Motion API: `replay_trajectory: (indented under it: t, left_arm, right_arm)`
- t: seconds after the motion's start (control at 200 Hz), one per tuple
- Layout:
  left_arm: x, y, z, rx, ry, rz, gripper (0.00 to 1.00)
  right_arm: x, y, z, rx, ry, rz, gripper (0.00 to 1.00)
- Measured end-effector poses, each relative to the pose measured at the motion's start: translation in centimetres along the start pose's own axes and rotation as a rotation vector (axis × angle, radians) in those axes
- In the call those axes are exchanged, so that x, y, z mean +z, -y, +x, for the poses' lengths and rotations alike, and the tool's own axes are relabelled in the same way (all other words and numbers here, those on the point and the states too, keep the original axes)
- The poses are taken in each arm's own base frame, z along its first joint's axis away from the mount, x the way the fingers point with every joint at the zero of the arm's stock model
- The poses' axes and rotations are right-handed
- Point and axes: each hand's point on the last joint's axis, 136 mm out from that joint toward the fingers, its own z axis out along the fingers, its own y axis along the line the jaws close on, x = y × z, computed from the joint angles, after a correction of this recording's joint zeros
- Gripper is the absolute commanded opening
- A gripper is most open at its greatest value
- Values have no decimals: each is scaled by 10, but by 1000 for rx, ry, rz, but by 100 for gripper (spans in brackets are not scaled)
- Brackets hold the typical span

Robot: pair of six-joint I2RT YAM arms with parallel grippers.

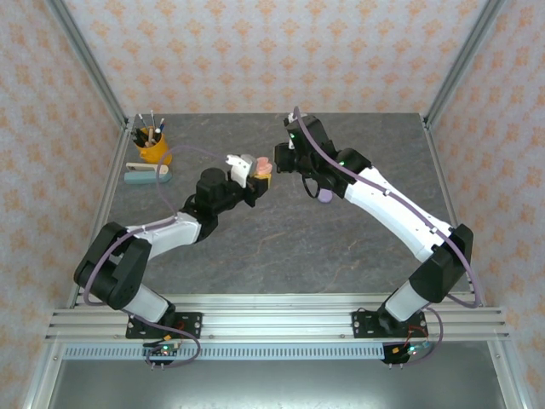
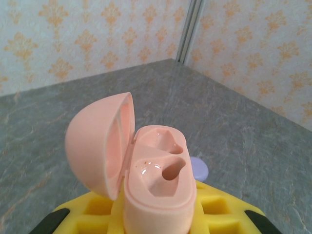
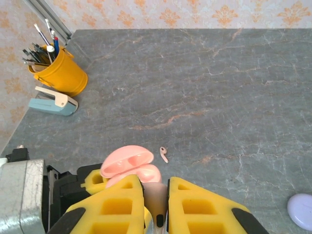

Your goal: Insert the wireless bluetooth earbuds into the charging case

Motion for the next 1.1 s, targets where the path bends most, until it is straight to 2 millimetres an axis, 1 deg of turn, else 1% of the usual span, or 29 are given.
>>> replay_trajectory:
  t: [0.215, 0.38, 0.565, 0.685, 0.951, 1.101]
  left_arm:
    - [13, 8, -26, 48, 49, 26, 0]
    - [19, 12, -37, 64, 70, 42, 0]
    - [20, 15, -44, 69, 83, 53, 0]
    - [21, 16, -45, 69, 84, 57, 0]
    - [21, 20, -50, 73, 92, 75, 0]
    - [22, 26, -51, 75, 92, 91, 0]
  right_arm:
    - [-1, -6, -12, 8, 49, -24, 14]
    - [-1, -9, -19, 13, 79, -39, 14]
    - [2, -11, -21, 12, 97, -48, 14]
    - [4, -11, -20, 9, 105, -51, 14]
    - [11, -7, -11, 7, 97, -47, 14]
    - [12, -4, -15, 11, 111, -45, 13]
